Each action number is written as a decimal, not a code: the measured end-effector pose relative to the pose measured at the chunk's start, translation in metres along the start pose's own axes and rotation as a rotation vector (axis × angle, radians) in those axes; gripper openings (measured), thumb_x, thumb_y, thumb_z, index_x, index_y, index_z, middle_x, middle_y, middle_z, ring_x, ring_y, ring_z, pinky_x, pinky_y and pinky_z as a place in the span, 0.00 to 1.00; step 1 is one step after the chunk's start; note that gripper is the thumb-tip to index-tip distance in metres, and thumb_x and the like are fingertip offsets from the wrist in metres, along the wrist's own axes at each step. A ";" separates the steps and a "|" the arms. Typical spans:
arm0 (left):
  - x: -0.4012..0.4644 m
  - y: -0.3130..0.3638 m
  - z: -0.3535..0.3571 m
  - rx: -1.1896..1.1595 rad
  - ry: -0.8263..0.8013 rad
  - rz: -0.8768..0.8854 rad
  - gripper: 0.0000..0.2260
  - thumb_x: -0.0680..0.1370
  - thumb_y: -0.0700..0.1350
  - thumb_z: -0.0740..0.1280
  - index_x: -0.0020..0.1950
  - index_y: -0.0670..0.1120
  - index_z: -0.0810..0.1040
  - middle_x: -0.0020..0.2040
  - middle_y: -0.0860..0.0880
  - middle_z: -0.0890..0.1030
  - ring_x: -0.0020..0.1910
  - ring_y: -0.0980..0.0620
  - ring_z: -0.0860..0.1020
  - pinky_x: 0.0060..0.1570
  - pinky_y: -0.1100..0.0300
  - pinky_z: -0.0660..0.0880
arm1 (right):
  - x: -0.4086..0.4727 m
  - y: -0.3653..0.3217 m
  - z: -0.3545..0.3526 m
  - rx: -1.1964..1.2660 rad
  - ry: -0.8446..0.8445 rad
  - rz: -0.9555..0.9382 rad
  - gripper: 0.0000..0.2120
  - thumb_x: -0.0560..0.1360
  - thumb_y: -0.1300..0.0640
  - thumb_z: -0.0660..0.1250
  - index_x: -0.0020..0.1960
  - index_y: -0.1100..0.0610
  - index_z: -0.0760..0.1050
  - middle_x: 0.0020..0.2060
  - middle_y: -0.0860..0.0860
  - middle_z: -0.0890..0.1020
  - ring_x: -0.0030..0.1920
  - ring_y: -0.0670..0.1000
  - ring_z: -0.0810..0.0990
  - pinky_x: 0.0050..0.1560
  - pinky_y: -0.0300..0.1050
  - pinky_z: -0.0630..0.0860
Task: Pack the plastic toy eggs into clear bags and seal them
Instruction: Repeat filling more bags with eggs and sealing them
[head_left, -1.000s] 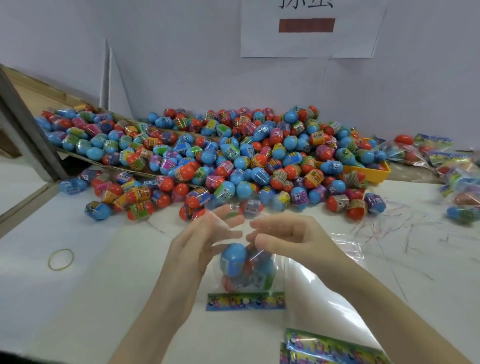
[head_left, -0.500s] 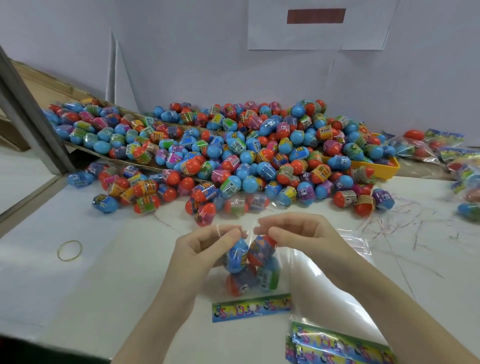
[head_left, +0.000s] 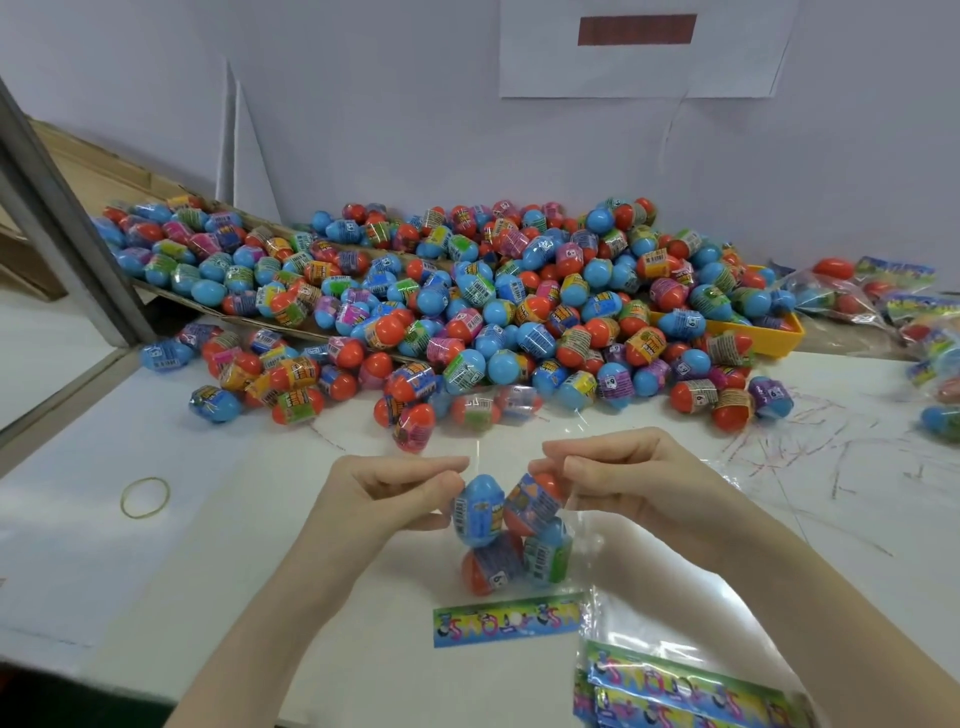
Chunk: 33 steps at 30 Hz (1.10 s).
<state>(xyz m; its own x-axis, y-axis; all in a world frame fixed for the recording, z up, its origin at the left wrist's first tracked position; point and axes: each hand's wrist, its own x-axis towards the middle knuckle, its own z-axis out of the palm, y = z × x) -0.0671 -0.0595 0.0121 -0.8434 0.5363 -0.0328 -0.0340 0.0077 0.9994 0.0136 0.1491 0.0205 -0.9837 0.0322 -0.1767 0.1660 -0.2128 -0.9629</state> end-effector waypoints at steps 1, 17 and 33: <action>0.000 0.000 0.001 -0.003 0.013 0.015 0.07 0.60 0.46 0.71 0.35 0.56 0.85 0.35 0.49 0.85 0.34 0.59 0.81 0.32 0.68 0.76 | 0.000 0.000 -0.001 -0.013 -0.018 0.000 0.11 0.62 0.59 0.70 0.44 0.54 0.84 0.44 0.55 0.85 0.43 0.49 0.84 0.40 0.35 0.77; 0.021 -0.004 -0.020 -0.016 -0.159 -0.051 0.11 0.54 0.33 0.76 0.29 0.47 0.84 0.29 0.47 0.83 0.29 0.54 0.81 0.28 0.67 0.75 | 0.003 0.000 -0.002 -0.236 -0.066 -0.147 0.16 0.66 0.73 0.68 0.33 0.53 0.84 0.38 0.53 0.85 0.45 0.50 0.83 0.44 0.38 0.79; 0.023 -0.012 -0.025 0.024 -0.325 0.011 0.06 0.58 0.36 0.70 0.30 0.44 0.84 0.32 0.48 0.82 0.32 0.54 0.79 0.32 0.65 0.76 | 0.003 -0.003 0.005 -0.423 -0.054 -0.164 0.13 0.66 0.81 0.63 0.30 0.67 0.77 0.41 0.59 0.82 0.41 0.43 0.83 0.40 0.35 0.78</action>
<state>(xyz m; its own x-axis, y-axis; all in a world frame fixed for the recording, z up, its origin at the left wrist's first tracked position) -0.0996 -0.0680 -0.0005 -0.6279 0.7780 -0.0205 -0.0099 0.0184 0.9998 0.0095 0.1452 0.0237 -0.9997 -0.0214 -0.0146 0.0098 0.2089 -0.9779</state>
